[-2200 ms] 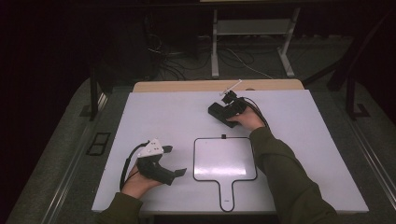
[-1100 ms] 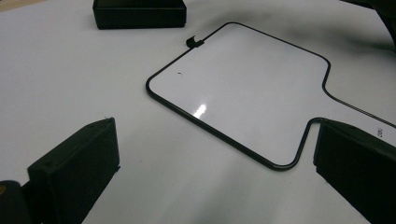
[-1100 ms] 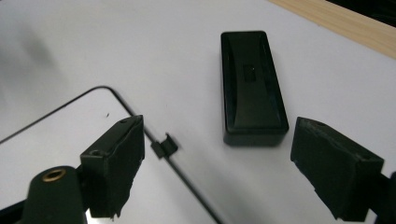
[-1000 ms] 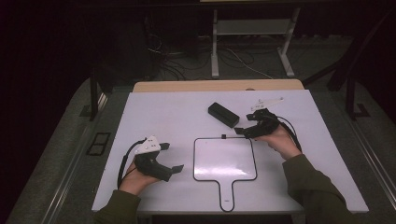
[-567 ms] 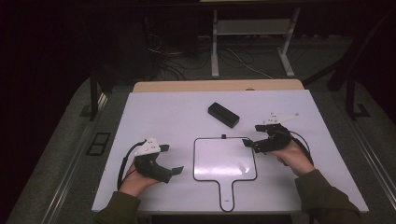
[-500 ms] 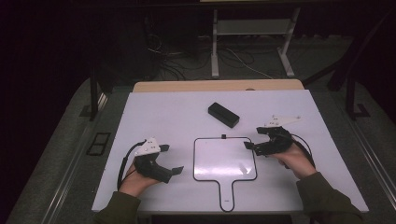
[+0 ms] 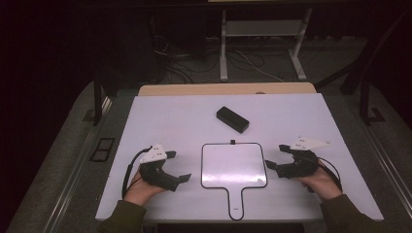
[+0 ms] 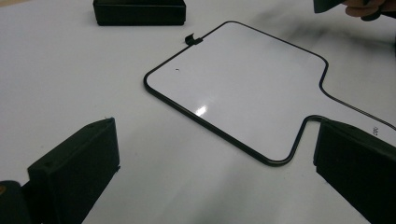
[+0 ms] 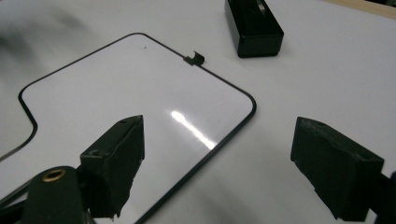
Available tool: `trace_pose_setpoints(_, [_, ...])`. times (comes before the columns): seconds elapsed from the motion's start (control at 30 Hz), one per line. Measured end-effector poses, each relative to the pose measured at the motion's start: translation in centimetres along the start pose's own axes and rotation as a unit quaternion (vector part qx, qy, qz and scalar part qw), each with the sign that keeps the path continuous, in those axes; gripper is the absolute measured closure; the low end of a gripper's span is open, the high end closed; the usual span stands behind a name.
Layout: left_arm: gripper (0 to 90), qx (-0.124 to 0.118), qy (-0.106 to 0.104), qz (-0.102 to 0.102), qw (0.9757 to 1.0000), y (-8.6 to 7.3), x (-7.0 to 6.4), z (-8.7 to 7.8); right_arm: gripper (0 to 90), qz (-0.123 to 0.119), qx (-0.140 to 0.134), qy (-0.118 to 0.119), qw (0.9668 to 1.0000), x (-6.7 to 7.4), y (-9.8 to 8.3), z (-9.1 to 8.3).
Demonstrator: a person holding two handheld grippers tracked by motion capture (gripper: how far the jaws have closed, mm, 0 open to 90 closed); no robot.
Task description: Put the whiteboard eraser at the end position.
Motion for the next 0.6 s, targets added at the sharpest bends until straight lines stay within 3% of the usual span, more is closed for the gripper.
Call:
trace_pose_setpoints(0.4, [0.0,-0.002,0.0,0.0,1.0,0.0,-0.2,0.0,16.3,0.014,-0.013,-0.007,0.9998,-0.5,-2.7,-2.2])
trace_pose_setpoints(0.6, [0.0,-0.001,0.0,-0.002,1.0,-0.1,-0.2,0.1,16.3,0.015,-0.001,-0.003,0.9999,-0.6,-3.8,-2.3])
Point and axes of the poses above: each handheld gripper's, and its own axes: z roughly forward along the jaws, y roughly out of its top, x roughly to its left, the point moved 4 cm from there along z, roughly forward along the jaws, and after that the axes turned 14 degrees about -y, right-handed, at the moved point
